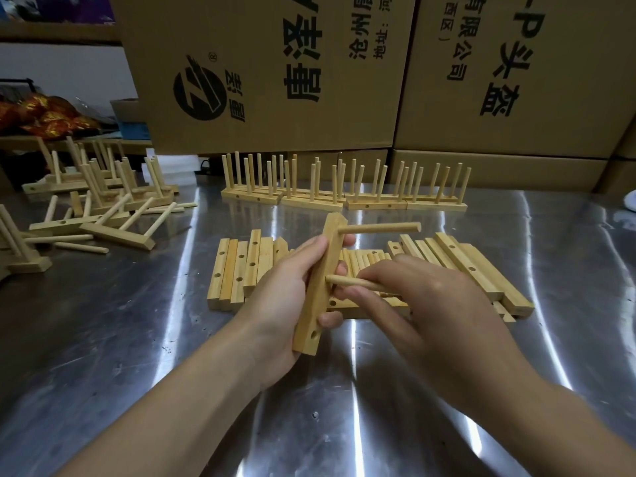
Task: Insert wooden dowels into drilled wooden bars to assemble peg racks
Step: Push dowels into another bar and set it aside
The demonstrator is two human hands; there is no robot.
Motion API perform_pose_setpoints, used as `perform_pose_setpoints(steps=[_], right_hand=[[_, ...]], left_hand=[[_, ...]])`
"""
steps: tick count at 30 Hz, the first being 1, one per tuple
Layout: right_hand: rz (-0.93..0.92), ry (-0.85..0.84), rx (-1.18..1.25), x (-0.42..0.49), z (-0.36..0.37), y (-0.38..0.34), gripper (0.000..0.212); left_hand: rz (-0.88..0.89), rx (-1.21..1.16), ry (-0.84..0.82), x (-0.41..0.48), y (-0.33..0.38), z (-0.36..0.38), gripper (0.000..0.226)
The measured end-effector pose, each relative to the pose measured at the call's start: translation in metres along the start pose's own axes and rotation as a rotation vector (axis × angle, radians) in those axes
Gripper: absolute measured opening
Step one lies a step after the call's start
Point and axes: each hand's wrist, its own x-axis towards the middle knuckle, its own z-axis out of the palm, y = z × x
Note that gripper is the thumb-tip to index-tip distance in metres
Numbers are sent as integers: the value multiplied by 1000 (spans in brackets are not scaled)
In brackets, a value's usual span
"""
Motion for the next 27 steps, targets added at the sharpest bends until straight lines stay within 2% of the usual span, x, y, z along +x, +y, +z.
perform_pose_setpoints(steps=[4, 8, 10, 15, 16, 18, 19, 20, 21, 24, 25, 27], right_hand=[[-50, -18, -79, -1, -3, 1, 41], [-37, -89, -139, -3, -5, -3, 44], [-4, -91, -82, -2, -5, -3, 45], [201, -58, 478, -3, 0, -8, 29], [370, -104, 668, -4, 1, -11, 32], [827, -266, 1234, -2, 2, -17, 37], [955, -315, 1370, 0, -2, -19, 36], [966, -331, 1363, 1, -5, -16, 36], [855, -321, 1192, 0, -4, -13, 38], [277, -185, 298, -6, 2, -10, 38], [167, -127, 149, -9, 4, -11, 38], [70, -25, 109, -11, 9, -11, 36]], left_hand=[[68, 157, 40, -4, -4, 3, 45], [107, 173, 30, -6, -2, 6, 44], [119, 186, 9, -7, -1, 7, 43], [208, 257, -47, -11, 3, 12, 43], [251, 323, -39, -12, 4, 13, 42], [319, 462, -45, -14, 5, 13, 40], [334, 499, -58, -14, 5, 14, 39], [338, 506, -64, -14, 5, 14, 38], [330, 491, -64, -14, 4, 14, 37], [299, 449, -70, -14, 0, 15, 36], [297, 445, -67, -13, -1, 15, 36], [293, 436, -64, -13, 0, 14, 37]])
